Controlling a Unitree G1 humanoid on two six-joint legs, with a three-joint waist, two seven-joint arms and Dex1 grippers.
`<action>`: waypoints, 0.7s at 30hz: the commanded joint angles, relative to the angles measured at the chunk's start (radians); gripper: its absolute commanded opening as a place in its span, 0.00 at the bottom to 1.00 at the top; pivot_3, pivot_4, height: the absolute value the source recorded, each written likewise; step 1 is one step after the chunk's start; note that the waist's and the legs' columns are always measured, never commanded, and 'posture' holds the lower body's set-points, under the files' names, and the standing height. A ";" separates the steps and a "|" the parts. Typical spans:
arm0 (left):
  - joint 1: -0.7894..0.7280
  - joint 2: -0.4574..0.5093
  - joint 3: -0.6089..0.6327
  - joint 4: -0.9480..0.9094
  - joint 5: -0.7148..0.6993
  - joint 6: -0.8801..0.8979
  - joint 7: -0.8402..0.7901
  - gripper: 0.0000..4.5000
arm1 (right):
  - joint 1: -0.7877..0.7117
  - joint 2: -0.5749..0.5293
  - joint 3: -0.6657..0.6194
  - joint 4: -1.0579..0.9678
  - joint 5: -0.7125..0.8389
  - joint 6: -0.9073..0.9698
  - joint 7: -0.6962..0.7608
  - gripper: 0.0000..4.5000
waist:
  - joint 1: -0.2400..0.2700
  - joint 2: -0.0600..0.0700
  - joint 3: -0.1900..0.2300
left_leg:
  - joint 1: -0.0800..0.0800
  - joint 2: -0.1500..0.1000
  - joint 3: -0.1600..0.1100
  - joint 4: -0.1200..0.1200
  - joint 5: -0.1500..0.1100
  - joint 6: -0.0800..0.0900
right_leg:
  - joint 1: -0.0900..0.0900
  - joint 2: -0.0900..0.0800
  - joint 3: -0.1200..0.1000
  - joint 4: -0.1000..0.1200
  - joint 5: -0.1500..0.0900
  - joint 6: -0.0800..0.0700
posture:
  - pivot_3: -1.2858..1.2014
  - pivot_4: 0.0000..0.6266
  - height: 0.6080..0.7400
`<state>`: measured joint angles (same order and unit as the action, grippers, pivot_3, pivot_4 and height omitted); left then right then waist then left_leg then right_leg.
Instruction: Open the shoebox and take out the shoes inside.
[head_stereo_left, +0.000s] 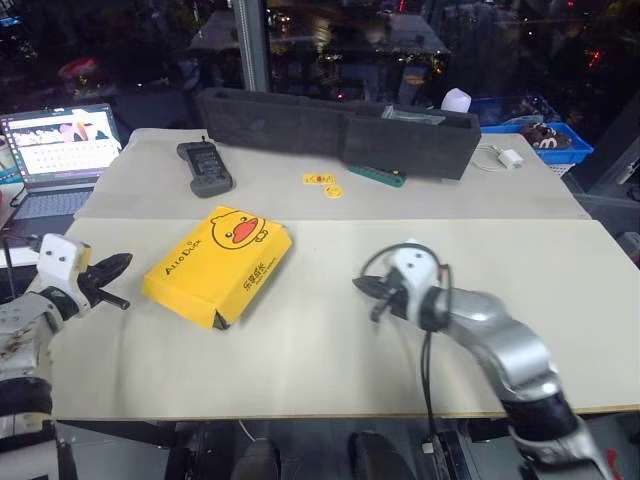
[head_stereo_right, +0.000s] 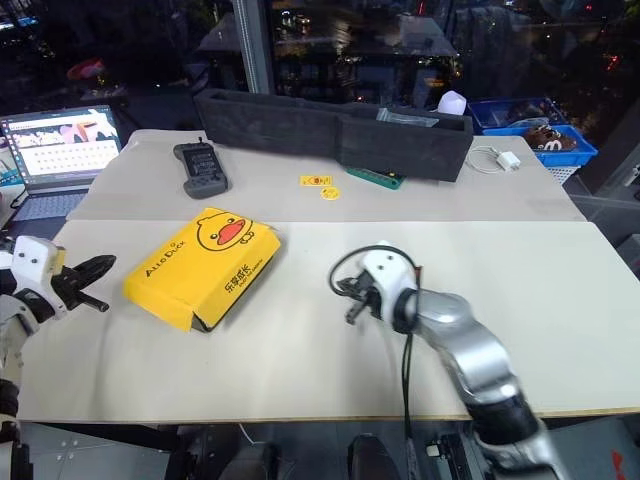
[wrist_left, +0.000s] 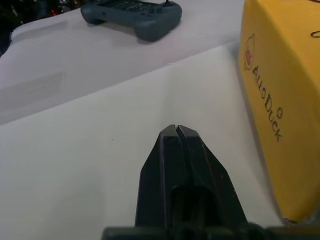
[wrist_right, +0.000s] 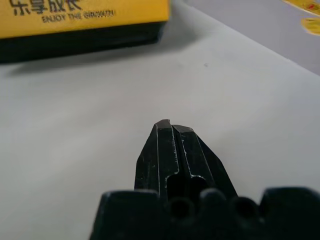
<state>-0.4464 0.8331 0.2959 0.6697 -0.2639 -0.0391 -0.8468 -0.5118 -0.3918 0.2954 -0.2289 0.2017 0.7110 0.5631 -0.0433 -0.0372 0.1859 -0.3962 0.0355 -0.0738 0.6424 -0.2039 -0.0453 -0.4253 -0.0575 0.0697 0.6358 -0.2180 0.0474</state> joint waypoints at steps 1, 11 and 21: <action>-0.056 -0.013 -0.038 0.000 0.023 -0.023 -0.029 0.00 | -0.089 0.081 0.087 0.131 -0.058 -0.105 0.024 0.01 | 0.001 0.000 0.000 | -0.001 0.000 0.000 0.000 0.000 0.000 | -0.001 0.000 0.000 0.000 0.000 0.000 | 0.52 0.24 0.81; -0.101 -0.069 -0.172 -0.068 0.049 0.013 -0.171 0.00 | -0.297 0.284 0.162 0.541 -0.152 -0.344 0.099 0.01 | -0.001 0.000 0.000 | -0.003 -0.001 -0.001 0.001 0.000 0.000 | -0.005 0.000 0.000 0.006 0.004 -0.006 | 0.52 0.24 0.81; -0.080 -0.182 -0.261 -0.304 0.041 0.112 -0.203 0.00 | -0.335 0.287 0.091 0.665 -0.206 -0.430 0.105 0.01 | 0.007 0.000 0.000 | -0.002 -0.001 -0.001 0.001 0.000 0.000 | -0.004 -0.001 0.000 0.008 0.003 -0.006 | 0.52 0.24 0.81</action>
<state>-0.5088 0.7081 0.1270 0.4397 -0.2145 0.0706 -1.0005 -0.8208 -0.1041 0.4199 0.4648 0.0000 0.3153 0.6732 -0.0361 -0.0371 0.1860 -0.3980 0.0339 -0.0752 0.6436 -0.2038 -0.0454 -0.4286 -0.0584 0.0692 0.6432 -0.2149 0.0414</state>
